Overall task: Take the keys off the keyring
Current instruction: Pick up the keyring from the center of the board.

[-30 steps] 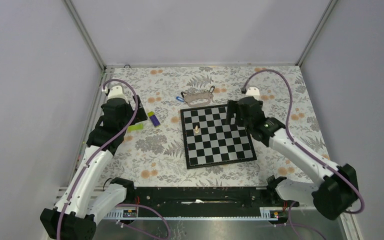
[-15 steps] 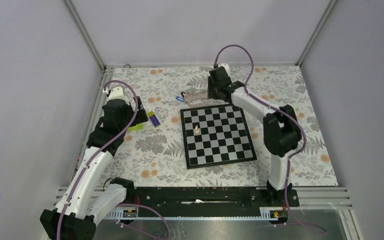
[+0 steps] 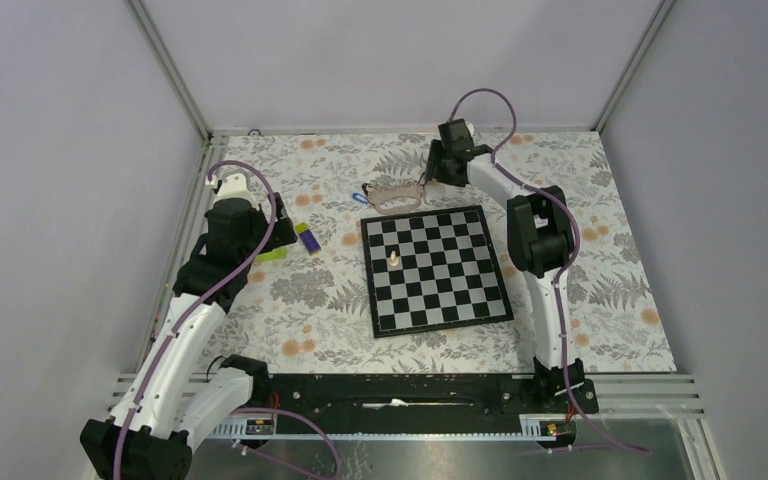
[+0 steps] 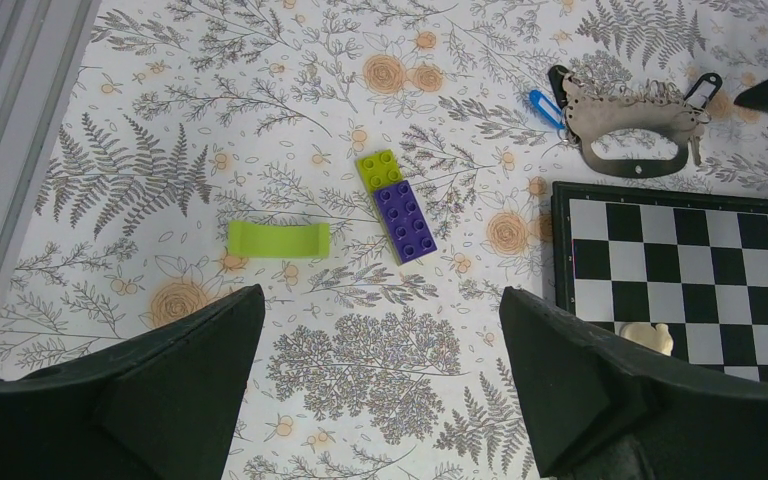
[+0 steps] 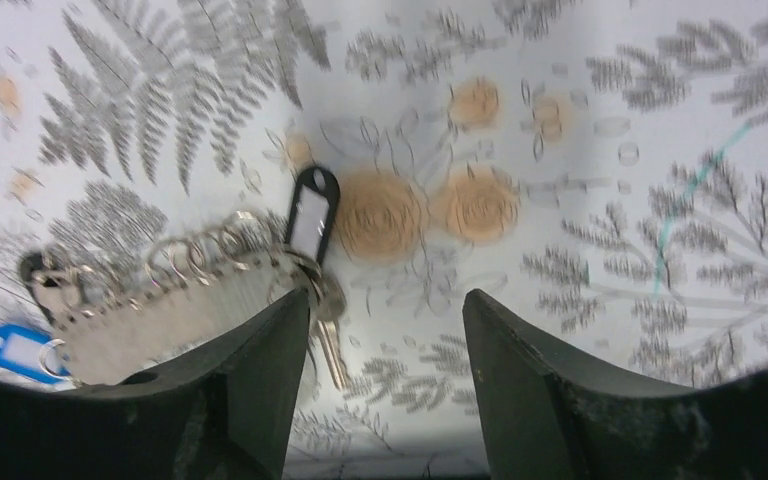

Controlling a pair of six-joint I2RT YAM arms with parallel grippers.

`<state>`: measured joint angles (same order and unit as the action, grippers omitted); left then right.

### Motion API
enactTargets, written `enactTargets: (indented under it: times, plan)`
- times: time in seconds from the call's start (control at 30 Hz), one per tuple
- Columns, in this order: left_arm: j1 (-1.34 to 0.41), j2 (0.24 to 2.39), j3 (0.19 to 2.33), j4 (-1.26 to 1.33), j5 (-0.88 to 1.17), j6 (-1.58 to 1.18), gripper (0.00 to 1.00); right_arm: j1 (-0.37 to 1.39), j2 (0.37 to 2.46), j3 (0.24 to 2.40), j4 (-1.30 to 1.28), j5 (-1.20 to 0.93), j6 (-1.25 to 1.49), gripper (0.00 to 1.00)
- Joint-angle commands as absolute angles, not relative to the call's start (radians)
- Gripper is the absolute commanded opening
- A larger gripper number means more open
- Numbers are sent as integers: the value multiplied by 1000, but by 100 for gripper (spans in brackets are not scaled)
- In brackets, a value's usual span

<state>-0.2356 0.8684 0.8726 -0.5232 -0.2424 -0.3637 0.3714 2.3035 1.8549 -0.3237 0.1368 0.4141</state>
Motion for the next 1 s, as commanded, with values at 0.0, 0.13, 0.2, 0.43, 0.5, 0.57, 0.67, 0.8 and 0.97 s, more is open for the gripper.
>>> enactTargets:
  times: [0.0, 0.13, 0.2, 0.43, 0.5, 0.57, 0.67, 0.8, 0.97]
  plan:
    - [-232, 867, 871, -479, -224, -367, 99, 358, 2359, 1992, -315, 4, 434, 66]
    - [-232, 865, 870, -479, -225, -367, 99, 354, 2411, 2051, -317, -32, 471, 65]
    - [-232, 867, 871, -479, -225, -367, 99, 348, 2428, 2059, -317, -18, 516, 61]
    - [-227, 871, 870, -479, -218, -367, 99, 339, 2483, 2069, -317, -10, 597, 59]
    - [-227, 873, 871, -479, -215, -367, 99, 339, 2504, 2088, -331, -20, 607, 62]
    - [-226, 874, 871, -479, -213, -366, 99, 338, 2528, 2112, -349, -32, 610, 62]
    - [-224, 875, 872, -479, -213, -367, 99, 337, 2544, 2127, -356, -40, 614, 54]
    - [-222, 876, 870, -478, -212, -367, 99, 337, 2559, 2135, -357, -50, 618, 46]
    - [-221, 876, 870, -479, -211, -367, 99, 336, 2580, 2150, -358, -64, 616, 43]
